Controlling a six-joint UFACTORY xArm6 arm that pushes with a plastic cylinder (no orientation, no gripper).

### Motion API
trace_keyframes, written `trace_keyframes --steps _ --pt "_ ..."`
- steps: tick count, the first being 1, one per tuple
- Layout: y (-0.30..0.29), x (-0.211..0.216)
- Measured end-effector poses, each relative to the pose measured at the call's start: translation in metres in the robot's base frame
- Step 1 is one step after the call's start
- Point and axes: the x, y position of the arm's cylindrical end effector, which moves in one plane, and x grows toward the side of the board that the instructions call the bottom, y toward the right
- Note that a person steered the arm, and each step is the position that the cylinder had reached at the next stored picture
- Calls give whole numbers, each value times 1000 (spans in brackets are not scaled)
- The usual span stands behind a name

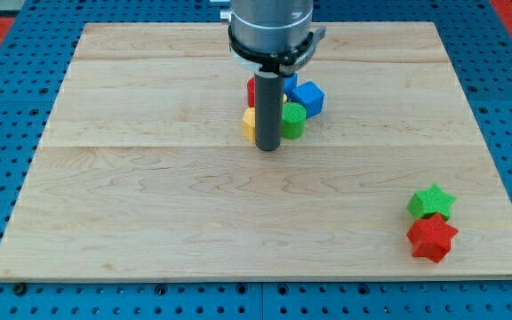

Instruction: Move your arm closer to the green star

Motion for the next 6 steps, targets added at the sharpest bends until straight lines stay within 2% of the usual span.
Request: trace_keyframes --steps 1,3,4,5,6 --pt "11 14" --pt "173 12" --pt "248 42" --pt "278 111" --pt "262 145"
